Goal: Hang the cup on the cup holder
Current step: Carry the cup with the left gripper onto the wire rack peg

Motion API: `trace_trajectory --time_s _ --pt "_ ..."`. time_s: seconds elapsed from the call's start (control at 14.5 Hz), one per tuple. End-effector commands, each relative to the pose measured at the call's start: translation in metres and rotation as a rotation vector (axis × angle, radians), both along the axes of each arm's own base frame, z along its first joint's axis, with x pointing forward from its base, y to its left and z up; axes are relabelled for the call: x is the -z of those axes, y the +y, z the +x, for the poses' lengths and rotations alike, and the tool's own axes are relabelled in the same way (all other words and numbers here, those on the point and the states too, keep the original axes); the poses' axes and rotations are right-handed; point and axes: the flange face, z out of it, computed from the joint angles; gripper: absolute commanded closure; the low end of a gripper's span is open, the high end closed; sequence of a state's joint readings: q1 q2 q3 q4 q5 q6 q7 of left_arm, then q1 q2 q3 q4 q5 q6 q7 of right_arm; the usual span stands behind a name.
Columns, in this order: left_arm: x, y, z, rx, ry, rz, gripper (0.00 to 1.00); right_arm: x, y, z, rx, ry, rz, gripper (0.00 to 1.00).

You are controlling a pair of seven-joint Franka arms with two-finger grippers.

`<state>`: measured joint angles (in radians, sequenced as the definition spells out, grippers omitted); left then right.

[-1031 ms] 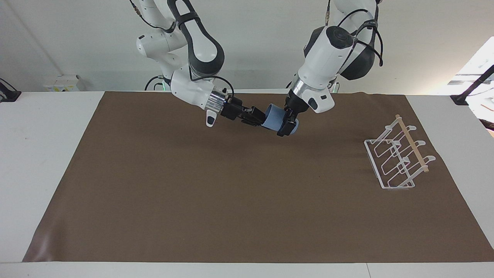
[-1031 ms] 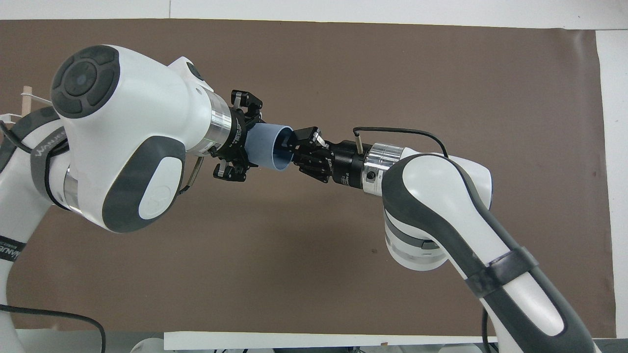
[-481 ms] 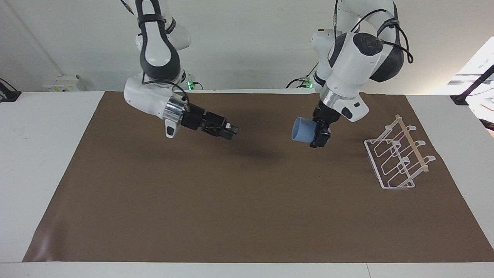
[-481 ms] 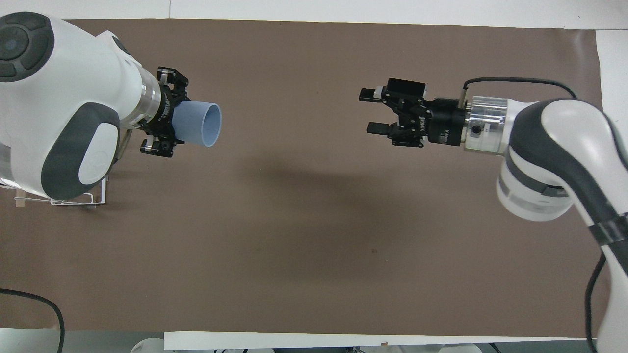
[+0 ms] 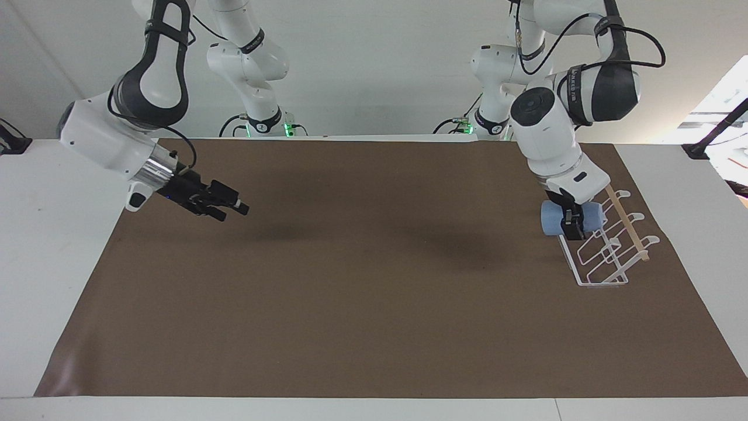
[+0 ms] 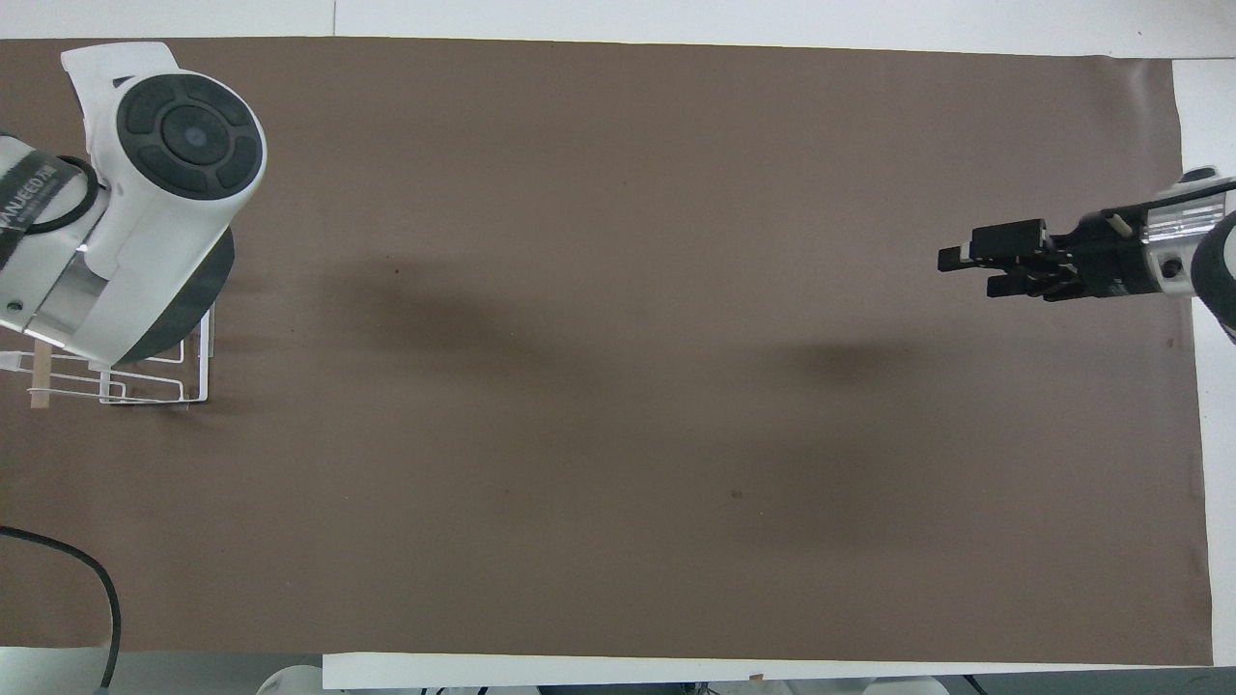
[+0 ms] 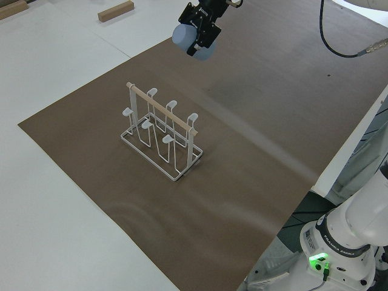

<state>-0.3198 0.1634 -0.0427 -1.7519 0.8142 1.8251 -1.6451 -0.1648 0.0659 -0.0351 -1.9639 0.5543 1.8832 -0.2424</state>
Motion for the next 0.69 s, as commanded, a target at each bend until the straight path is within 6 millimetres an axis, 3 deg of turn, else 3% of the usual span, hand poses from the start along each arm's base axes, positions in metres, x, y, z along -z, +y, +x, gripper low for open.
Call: trace_trajectory --time_s 0.0,0.21,0.48,0.62 --pt "0.014 0.019 0.002 0.035 -0.036 0.225 1.0 -0.018 -0.032 -0.01 -0.115 0.011 -0.173 0.0" --pt "0.036 0.038 0.004 0.044 -0.11 0.397 1.0 -0.076 -0.04 -0.011 -0.187 0.033 -0.403 0.0" --pt "0.062 0.06 -0.001 0.039 -0.182 0.519 1.0 -0.144 -0.047 -0.015 -0.209 0.058 -0.551 0.0" --pt "0.08 0.068 -0.002 0.034 -0.194 0.55 1.0 -0.189 -0.028 -0.013 -0.247 0.073 -0.575 0.0"
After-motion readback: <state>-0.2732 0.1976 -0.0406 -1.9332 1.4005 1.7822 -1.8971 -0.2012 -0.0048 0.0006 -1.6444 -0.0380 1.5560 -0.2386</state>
